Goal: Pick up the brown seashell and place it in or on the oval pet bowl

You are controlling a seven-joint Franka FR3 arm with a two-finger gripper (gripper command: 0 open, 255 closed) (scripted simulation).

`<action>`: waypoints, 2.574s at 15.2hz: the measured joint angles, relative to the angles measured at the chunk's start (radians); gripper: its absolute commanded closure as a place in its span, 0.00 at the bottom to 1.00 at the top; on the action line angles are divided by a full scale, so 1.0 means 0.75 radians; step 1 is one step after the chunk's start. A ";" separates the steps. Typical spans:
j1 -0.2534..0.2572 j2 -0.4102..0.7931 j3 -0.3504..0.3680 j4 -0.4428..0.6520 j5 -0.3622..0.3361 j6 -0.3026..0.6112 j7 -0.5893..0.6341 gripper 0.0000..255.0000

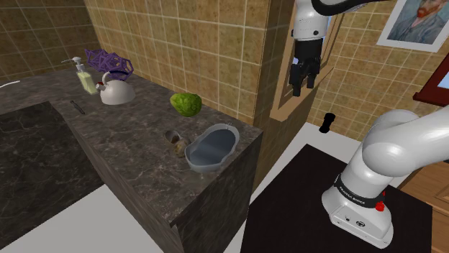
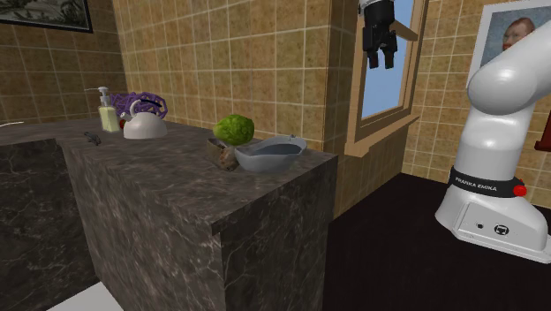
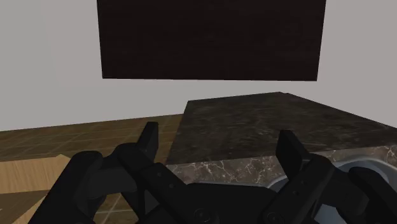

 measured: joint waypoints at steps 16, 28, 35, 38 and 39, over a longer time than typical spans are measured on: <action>0.124 0.543 0.196 0.157 0.129 0.473 0.143 0.00; 0.211 1.089 0.329 0.546 0.070 0.705 0.291 0.00; 0.295 1.419 0.365 0.874 -0.027 0.742 0.385 0.00; 0.338 1.566 0.368 1.039 -0.069 0.738 0.413 0.00; 0.354 1.617 0.367 1.101 -0.084 0.731 0.421 0.00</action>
